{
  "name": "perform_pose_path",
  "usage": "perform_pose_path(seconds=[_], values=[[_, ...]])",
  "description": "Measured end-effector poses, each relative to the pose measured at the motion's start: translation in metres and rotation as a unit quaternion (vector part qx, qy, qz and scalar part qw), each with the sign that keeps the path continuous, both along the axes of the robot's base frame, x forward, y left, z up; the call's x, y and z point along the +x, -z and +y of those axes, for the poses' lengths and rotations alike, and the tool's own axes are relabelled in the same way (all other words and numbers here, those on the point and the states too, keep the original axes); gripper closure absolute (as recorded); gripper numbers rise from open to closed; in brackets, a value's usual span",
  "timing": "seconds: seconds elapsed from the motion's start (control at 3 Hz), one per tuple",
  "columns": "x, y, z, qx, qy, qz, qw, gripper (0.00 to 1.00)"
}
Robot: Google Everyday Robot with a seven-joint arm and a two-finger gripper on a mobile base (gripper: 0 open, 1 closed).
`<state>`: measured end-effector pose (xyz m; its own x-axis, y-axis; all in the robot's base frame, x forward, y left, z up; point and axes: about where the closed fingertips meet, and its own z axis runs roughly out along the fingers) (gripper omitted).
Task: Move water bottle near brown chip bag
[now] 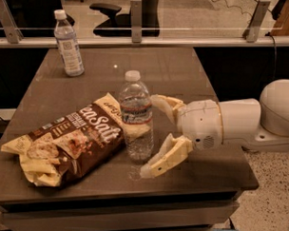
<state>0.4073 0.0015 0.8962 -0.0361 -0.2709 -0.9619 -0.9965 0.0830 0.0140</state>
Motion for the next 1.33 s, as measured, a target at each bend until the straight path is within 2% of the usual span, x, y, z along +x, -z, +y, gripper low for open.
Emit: perform_pose_path(seconds=[1.33], values=[[-0.009,0.016,-0.023,-0.021,0.014,0.016,0.9996,0.00]])
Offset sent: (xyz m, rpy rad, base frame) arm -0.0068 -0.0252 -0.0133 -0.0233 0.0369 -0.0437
